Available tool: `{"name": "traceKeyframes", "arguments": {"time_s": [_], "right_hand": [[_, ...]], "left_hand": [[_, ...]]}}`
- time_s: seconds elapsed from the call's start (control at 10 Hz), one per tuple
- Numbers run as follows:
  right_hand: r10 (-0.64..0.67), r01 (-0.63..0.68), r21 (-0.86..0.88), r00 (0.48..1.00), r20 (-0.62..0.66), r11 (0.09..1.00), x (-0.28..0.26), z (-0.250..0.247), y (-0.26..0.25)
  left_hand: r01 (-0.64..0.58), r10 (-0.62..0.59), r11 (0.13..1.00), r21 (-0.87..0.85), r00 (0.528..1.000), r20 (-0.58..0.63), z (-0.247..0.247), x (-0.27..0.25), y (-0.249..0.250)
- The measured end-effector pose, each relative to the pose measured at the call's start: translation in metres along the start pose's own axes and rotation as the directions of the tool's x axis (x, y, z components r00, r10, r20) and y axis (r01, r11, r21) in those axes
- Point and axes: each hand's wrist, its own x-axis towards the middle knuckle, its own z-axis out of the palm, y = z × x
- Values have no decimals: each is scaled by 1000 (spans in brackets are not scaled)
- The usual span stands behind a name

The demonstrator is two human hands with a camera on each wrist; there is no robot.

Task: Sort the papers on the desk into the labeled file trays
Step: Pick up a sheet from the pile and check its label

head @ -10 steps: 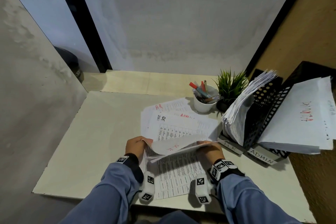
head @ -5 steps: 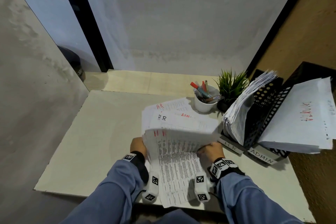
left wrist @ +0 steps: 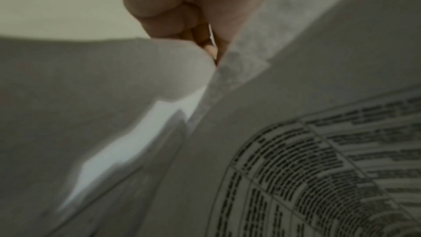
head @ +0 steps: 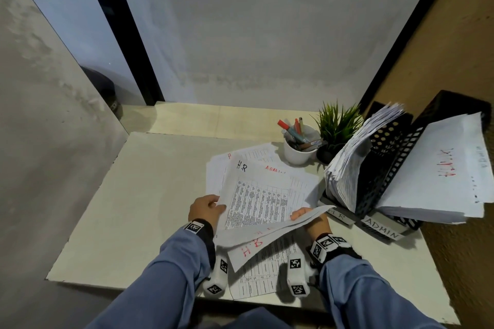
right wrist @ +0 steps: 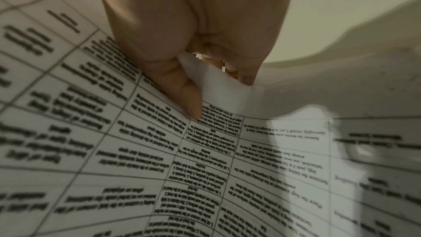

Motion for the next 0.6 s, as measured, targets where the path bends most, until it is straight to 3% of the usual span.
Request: {"name": "traceKeyframes", "arguments": {"time_s": [0.1, 0.2, 0.4, 0.6], "right_hand": [[85, -92, -104, 994, -74, 990, 8, -4, 2], [46, -55, -297, 998, -38, 953, 17, -7, 3], [51, -73, -372, 996, -69, 926, 15, -3, -1], [72, -107, -356, 991, -111, 928, 1, -1, -14]], "left_hand": [[-21, 28, 988, -154, 999, 41, -6, -7, 4], [93, -55, 938, -335, 991, 123, -12, -10, 4], [226, -154, 887, -402, 967, 205, -15, -12, 0], [318, -264, 815, -484, 948, 178, -7, -18, 10]]}}
